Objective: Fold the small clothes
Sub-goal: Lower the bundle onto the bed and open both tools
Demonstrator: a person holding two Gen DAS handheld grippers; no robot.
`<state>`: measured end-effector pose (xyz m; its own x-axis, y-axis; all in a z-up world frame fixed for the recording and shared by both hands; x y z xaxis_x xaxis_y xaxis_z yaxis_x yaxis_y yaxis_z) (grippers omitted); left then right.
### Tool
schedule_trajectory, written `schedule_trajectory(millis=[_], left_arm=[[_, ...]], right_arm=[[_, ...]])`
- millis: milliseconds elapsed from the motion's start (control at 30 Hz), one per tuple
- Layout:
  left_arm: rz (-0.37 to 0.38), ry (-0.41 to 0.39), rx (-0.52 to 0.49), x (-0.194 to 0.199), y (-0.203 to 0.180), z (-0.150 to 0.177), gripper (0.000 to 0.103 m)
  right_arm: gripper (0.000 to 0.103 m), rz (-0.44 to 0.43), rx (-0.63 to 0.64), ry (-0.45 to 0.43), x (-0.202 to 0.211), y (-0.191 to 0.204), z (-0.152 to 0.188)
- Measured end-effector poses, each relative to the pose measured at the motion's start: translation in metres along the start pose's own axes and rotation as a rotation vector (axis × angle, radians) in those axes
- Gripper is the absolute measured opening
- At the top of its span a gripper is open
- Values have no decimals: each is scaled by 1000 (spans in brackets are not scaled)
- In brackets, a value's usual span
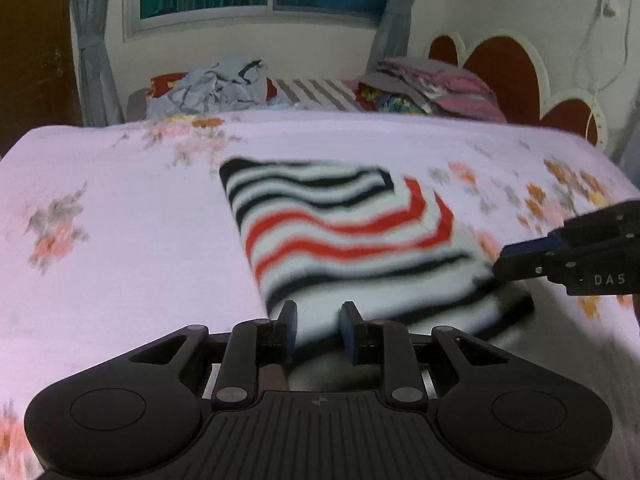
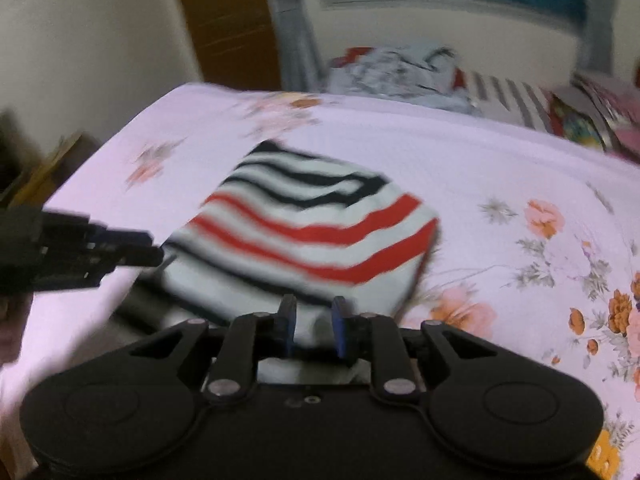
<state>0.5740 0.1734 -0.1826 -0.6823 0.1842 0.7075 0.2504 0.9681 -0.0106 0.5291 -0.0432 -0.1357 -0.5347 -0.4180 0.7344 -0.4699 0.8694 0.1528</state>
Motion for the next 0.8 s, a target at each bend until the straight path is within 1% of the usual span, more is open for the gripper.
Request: schedule_trajectory(millis=[33,67,133,233,333,367,500,600,700,767,800], left_arm=[[-22,15,-12,0,-1,7,23],[-29,28,-16,-2,-4,15,23],[-40,38,-1,-7,-5,24,23],[-66,35,17,-9,-7,29,23],[-77,30,31,-7,-7,33,23],[-79,31,32,-7,-7,34,23],[-95,37,18,-8,-9,34,23],[-103,40,15,-9,-8,34,23],[-97,47,50,-6,-3,32,24],[-111,28,48,5,-6,32,24],[-112,7,44,14,-10,33,24]], right_arm=[[19,16,25,15,-2,4,8],[19,36,43,32,-7,4,13],[14,95,61,79,-19,-1,25],[12,100,27,86,-26,-7,31],[12,77,-50,68,-26,-12,33],[10,75,-62,65,-26,-14,34],[6,81,-69,64,-25,-15,41],[6,98,-56,69,-25,-10,48],[7,107,-83,60,-18,-10,47],[16,92,-106,3,1,-6,42],[17,84,-111,-22,13,-4,42]])
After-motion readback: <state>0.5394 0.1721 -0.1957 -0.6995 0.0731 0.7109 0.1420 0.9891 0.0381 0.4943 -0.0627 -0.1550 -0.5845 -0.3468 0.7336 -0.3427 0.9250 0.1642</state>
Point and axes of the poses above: each gripper's, at about its wrist camera, not at the fingertips, and x roughly against the way its jaws point, y to its left, z to its underside, the point moved 8 cm from there along -x, roughly the way its jaws point, and after that the axes turned 4 degrees about -z, right-handed, at the moved point
